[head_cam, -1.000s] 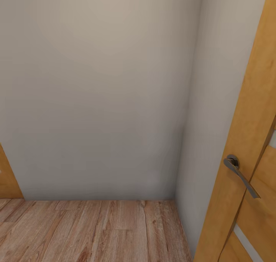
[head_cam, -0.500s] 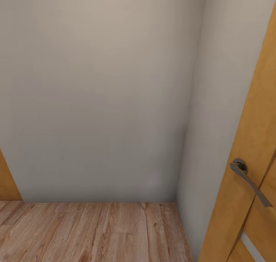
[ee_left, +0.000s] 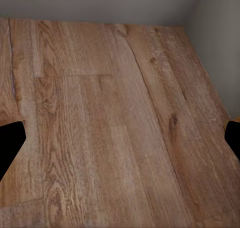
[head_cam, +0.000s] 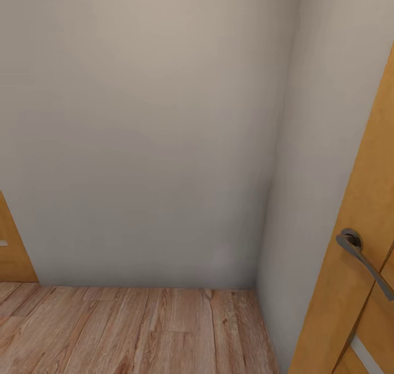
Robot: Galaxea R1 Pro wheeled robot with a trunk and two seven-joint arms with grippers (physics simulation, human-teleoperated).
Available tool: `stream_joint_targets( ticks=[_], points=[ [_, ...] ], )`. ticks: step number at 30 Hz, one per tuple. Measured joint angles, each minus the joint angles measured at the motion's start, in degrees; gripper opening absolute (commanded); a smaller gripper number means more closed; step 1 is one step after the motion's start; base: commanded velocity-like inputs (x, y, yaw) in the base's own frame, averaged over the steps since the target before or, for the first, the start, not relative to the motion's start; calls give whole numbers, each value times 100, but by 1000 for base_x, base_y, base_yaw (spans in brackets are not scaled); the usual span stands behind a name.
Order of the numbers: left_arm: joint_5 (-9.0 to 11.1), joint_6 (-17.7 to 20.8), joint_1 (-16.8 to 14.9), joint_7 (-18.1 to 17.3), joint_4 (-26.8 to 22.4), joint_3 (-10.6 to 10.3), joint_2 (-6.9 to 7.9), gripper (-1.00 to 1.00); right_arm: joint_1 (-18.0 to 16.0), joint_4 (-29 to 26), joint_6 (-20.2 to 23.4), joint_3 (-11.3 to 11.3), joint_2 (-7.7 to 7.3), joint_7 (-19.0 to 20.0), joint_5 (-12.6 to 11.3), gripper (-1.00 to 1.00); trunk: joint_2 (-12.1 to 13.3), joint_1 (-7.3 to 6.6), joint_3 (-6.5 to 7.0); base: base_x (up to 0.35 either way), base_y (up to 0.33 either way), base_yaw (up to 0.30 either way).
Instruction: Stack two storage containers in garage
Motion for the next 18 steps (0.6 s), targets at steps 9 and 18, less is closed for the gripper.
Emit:
stream_joint_targets(
  ticks=[9,18],
  points=[
    [0,0,-1,0,0,0,0,100,0,0,0,0,2,0,0,100,0,-2,0,127,0,3],
    [0,0,1,0,-1,0,0,100,0,0,0,0,1,0,0,100,0,0,0,64,0,0]
  ],
)
